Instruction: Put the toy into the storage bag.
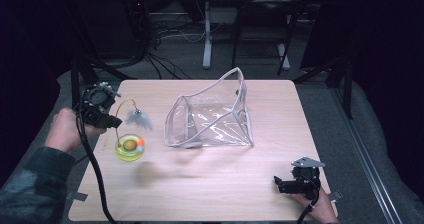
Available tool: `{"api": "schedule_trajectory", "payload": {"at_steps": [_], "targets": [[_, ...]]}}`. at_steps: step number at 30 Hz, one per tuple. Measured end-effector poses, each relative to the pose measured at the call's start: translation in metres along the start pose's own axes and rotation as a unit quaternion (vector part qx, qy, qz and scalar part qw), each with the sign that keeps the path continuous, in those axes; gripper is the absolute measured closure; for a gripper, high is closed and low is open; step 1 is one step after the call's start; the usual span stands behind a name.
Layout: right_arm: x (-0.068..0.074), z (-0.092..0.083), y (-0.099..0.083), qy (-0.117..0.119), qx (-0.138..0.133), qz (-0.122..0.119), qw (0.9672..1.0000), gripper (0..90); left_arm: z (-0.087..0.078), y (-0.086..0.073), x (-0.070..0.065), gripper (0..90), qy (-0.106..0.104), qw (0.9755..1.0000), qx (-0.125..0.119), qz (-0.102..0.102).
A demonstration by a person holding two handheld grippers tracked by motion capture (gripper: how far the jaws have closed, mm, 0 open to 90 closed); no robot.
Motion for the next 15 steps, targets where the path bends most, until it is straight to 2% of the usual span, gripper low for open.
{"api": "schedule_trajectory", "payload": {"at_steps": [15], "targets": [[0.0,0.0,0.0,0.0,0.0,0.0,1.0,0.0,-0.008,0.019,0.004,87.6,0.008,0.9998,0.014,0.012]]}}
Point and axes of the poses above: each handheld gripper's, and its own axes: z roughly forward along the jaws, y roughly out of its top, x roughly to its left, the point moved 4 cm from there along z, roughly forward along the jaws, and after that the axes turned 13 degrees about -x, right-handed, at the moved point
